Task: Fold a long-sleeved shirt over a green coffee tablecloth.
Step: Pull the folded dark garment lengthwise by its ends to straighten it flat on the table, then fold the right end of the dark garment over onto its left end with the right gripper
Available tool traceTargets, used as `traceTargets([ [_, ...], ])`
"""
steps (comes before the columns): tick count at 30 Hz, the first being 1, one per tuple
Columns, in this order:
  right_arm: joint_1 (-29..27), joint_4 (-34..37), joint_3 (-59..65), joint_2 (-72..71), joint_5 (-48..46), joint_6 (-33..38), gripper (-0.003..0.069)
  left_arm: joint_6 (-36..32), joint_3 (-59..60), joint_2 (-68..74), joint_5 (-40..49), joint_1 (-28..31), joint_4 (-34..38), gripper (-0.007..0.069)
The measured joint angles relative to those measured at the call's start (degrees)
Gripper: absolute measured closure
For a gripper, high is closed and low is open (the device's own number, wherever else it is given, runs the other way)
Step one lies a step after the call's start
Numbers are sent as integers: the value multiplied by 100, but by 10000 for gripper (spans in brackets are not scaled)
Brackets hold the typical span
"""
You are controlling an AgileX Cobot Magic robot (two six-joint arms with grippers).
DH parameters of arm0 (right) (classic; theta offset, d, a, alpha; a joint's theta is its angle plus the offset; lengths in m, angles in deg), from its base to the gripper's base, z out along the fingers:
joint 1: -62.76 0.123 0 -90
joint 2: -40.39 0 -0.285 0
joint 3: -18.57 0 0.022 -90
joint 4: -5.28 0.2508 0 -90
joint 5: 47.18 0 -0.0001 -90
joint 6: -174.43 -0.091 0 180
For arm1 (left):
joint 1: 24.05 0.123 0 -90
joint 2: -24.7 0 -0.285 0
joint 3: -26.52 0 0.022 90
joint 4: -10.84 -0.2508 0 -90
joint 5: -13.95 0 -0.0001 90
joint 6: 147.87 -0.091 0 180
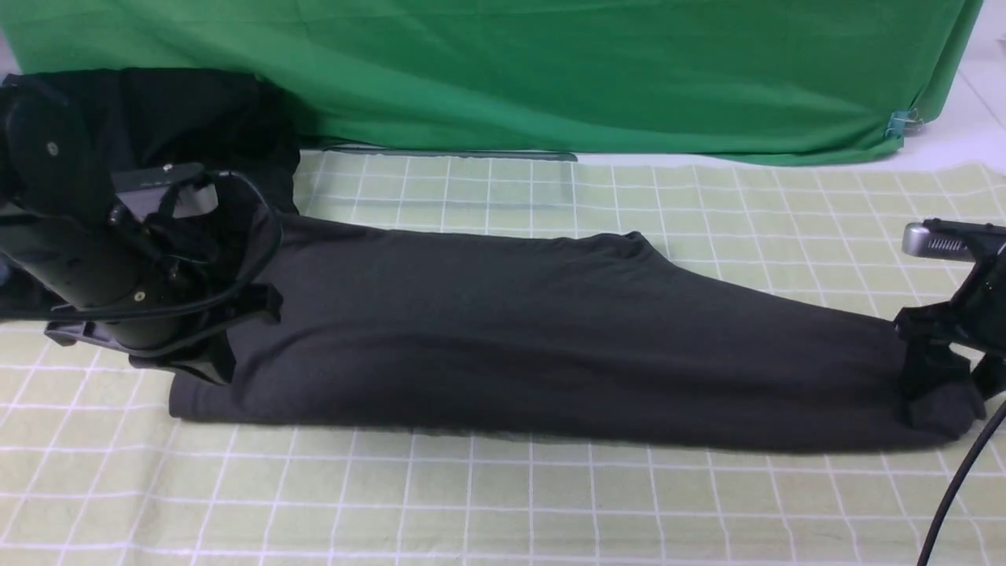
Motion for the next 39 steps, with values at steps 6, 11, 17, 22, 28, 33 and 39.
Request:
traceTargets([
  [6,-107,27,7,-112,-154,98,620,-34,0,0,79,0,-38,627],
  [11,-528,-421,18,-567,-262,-194,629,-22,6,-129,149,5,-142,627],
  [17,-824,-668,-223,-1032,-770,-322,629,-10,6,-526,113,5,-174,627],
  [22,-455,-280,-681,-1295,-1158,-372,629,-10,6,-643,88,5,-180,627],
  [28,733,179,-1145,-1648,-1215,-597,634,-10,6,-648,87,5,-139,627],
  [33,1947,746,-1783,-1488,-1217,-800,634,-4,6,-648,52,5,-30,627],
  [39,3162,1274,-2940,-681,-1157,-1072,634,-2,6,-648,-10,5,108,627],
])
